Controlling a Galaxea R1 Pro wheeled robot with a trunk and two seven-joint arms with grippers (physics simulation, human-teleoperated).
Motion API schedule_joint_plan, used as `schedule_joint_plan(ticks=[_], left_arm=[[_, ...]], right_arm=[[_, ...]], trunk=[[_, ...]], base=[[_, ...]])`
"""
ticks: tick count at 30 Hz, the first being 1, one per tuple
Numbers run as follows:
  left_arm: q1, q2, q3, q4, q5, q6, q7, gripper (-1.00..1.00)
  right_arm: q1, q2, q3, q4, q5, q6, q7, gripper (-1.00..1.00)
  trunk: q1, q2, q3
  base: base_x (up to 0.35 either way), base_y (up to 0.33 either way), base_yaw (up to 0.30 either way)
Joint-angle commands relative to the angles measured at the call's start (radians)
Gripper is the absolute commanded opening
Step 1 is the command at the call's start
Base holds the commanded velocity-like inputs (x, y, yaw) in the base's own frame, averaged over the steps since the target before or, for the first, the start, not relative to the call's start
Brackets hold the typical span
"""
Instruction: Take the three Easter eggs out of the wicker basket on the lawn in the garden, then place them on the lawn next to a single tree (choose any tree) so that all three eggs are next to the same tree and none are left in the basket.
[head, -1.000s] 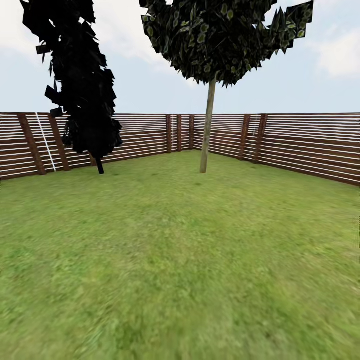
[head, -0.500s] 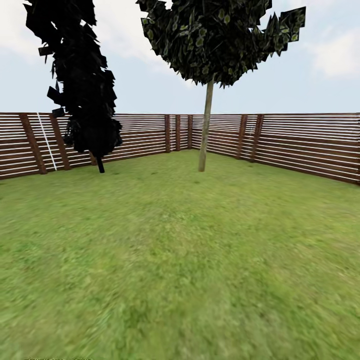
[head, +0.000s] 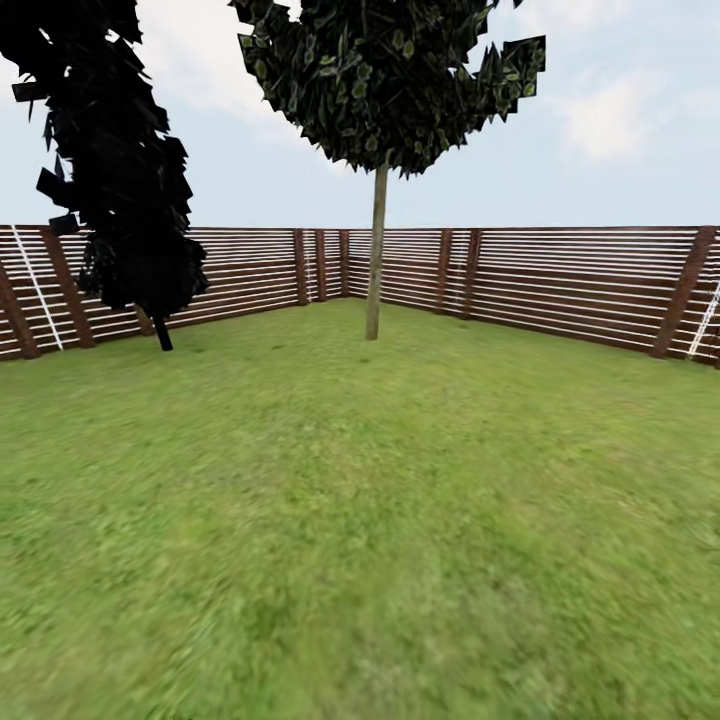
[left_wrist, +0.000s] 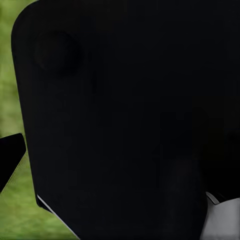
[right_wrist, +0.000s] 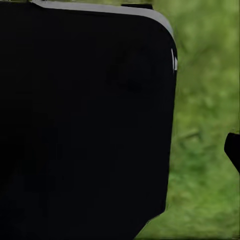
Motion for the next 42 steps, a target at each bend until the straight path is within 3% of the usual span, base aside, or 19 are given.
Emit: schedule_joint_plan(ticks=[1, 22, 42], left_arm=[[0.000, 0.000, 0.000, -0.001, 0.000, -0.001, 0.000, 1.00], [0.000, 0.000, 0.000, -0.002, 0.000, -0.001, 0.000, 1.00], [0.000, 0.000, 0.000, -0.001, 0.000, 0.000, 0.000, 1.00]], right_arm=[[-0.001, -0.002, 0.000, 0.001, 0.000, -0.004, 0.000, 1.00], [-0.001, -0.023, -0.004, 0.002, -0.001, -0.141, 0.000, 1.00], [-0.001, -0.039, -0.005, 0.002, -0.003, -0.155, 0.000, 1.00]], trunk=[[0.000, -0.001, -0.001], [0.000, -0.001, -0.001], [0.000, -0.001, -0.001]], base=[[-0.246, 0.215, -0.254], [-0.247, 0.180, -0.231], [-0.290, 0.052, -0.116]])
